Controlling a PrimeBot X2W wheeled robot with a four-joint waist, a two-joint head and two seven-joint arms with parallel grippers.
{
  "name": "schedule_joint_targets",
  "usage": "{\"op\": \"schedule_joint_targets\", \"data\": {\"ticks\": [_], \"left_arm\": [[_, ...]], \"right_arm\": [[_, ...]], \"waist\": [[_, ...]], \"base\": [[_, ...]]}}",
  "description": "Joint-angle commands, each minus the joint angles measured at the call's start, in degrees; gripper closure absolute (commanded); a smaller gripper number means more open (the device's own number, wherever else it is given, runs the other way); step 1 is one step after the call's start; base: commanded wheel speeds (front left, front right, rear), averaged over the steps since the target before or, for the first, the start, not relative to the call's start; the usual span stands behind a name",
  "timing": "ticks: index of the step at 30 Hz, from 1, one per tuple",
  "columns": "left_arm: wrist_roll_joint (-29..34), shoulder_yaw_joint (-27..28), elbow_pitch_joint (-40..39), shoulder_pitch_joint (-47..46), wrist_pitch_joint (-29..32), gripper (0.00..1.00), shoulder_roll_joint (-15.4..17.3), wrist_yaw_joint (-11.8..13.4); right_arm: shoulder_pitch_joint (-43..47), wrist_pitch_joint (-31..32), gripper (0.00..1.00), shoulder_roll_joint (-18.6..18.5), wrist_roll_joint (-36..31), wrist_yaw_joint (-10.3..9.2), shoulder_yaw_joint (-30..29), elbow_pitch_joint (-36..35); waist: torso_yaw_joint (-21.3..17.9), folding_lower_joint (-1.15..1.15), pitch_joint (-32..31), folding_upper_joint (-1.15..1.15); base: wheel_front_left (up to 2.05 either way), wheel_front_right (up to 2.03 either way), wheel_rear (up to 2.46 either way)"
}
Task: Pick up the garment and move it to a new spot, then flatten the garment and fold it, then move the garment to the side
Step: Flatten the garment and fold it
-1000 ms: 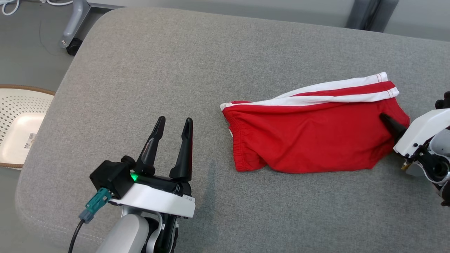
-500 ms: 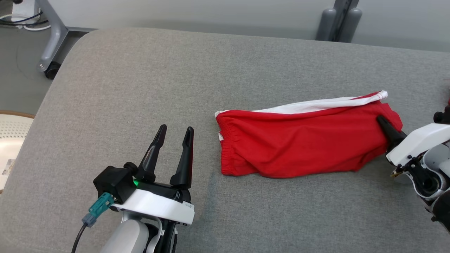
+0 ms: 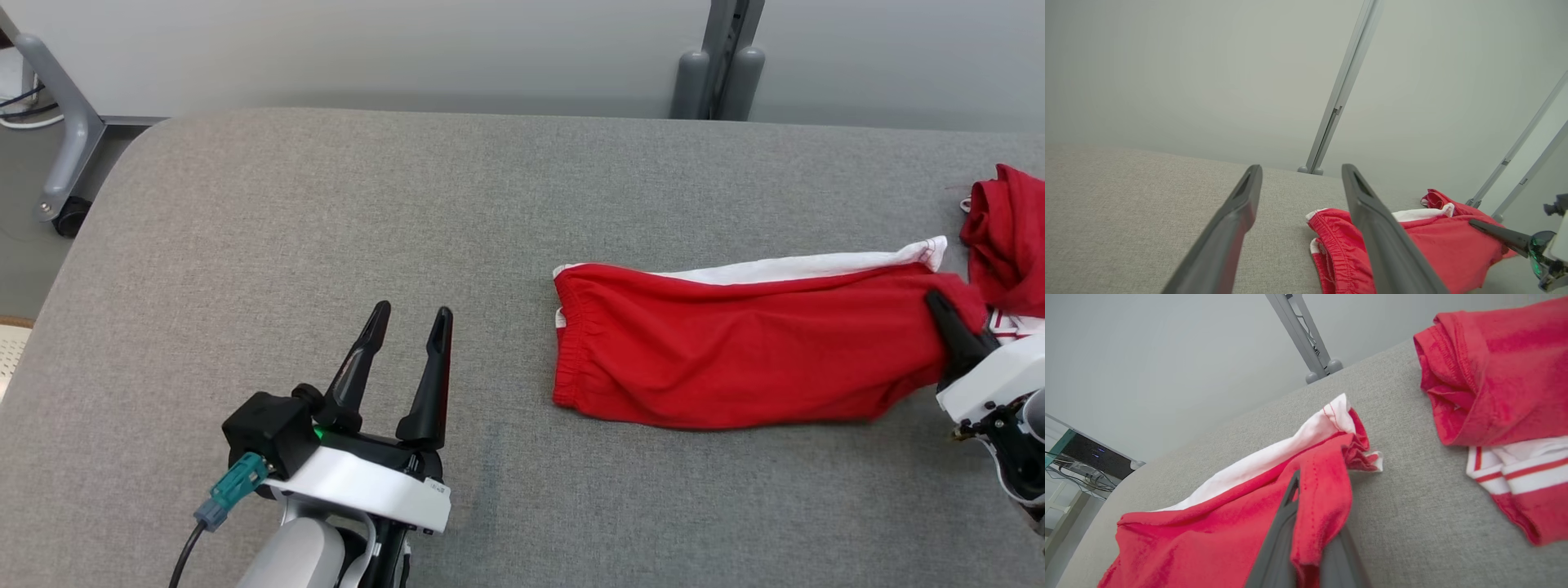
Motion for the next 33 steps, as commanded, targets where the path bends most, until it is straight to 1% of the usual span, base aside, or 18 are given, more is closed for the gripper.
{"op": "schedule_joint_targets", "data": {"ticks": [1,3,8,9,12,15,20,24,25,26,28,30,31,32,33], "left_arm": [[-0.2,0.0,0.1,0.5,0.1,0.0,0.2,-0.3],[-0.4,0.0,0.1,0.8,0.1,0.0,0.1,-0.5],[-0.9,-0.1,0.4,1.6,-0.1,0.0,-0.3,-0.6],[-0.9,-0.1,0.4,1.6,-0.1,0.0,-0.3,-0.6],[-1.1,0.0,0.6,2.0,-0.2,0.0,-0.5,-0.8],[-1.1,0.0,0.7,2.2,-0.3,0.0,-0.8,-1.0],[-1.1,-0.1,1.0,2.4,-0.4,0.0,-1.4,-1.3],[-0.8,0.3,1.2,2.7,-0.5,0.0,-1.8,-1.5],[-0.7,0.4,1.3,2.7,-0.5,0.0,-1.9,-1.4],[-0.7,0.5,1.4,2.6,-0.5,0.0,-2.0,-1.5],[-0.5,0.7,1.5,2.6,-0.6,0.0,-2.1,-1.5],[-0.4,0.9,1.6,2.6,-0.6,0.0,-2.2,-1.6],[-0.3,0.9,1.7,2.6,-0.6,0.0,-2.2,-1.7],[-0.2,1.0,1.7,2.6,-0.6,0.0,-2.2,-1.7],[-0.2,1.1,1.8,2.5,-0.6,0.0,-2.1,-1.6]], "right_arm": [[-1.3,-0.7,1.0,-0.5,-1.6,0.02,0.0,-0.5],[-2.2,-0.9,1.0,-0.3,-3.7,0.02,0.2,-0.9],[-4.3,-1.2,1.0,1.6,-9.4,0.02,0.6,-2.9],[-4.3,-1.2,1.0,1.6,-9.4,0.02,0.6,-2.9],[-5.0,-1.2,1.0,3.6,-12.9,0.02,1.4,-4.5],[-5.5,-1.1,1.0,5.9,-15.0,0.02,3.1,-5.6],[-6.0,2.8,1.0,9.4,-16.3,0.02,6.7,-4.4],[-5.6,5.5,1.0,11.5,-16.4,0.01,8.3,-3.5],[-5.4,5.8,0.99,11.9,-16.4,0.02,8.5,-3.4],[-5.3,6.2,0.93,12.3,-16.4,0.02,8.8,-3.3],[-4.8,6.8,1.0,13.0,-16.6,0.01,9.4,-3.3],[-4.6,6.9,1.0,13.7,-16.8,0.02,9.6,-3.1],[-4.4,7.2,0.94,14.2,-16.8,0.02,9.8,-2.9],[-4.3,7.4,0.71,14.6,-16.9,0.02,10.1,-2.9],[-4.2,7.6,0.5,15.1,-16.8,0.02,10.3,-3.2]], "waist": [[0.2,0.0,-0.4,0.0],[0.7,0.0,-0.9,0.0],[3.0,0.0,-2.0,0.0],[3.0,0.0,-2.0,0.0],[4.7,0.0,-2.2,0.0],[6.4,0.0,-2.2,0.0],[8.6,0.0,-1.8,0.0],[9.4,0.0,-1.5,0.0],[9.5,0.0,-1.4,0.0],[9.5,0.0,-1.4,0.0],[9.4,0.0,-1.4,0.0],[9.0,0.0,-1.5,0.0],[8.8,0.0,-1.6,0.0],[8.4,0.0,-1.7,0.0],[8.1,0.0,-1.7,0.0]], "base": [[0.0,0.0,0.0],[0.0,0.0,0.0],[0.0,0.0,0.0],[0.0,0.0,0.0],[0.0,0.0,0.0],[0.0,0.0,0.0],[0.0,0.0,0.0],[0.0,0.0,0.0],[0.0,0.0,0.0],[0.0,0.0,0.0],[0.0,0.0,0.0],[0.0,0.0,0.0],[0.0,0.0,0.0],[0.0,0.0,0.0],[0.0,0.0,0.0]]}}
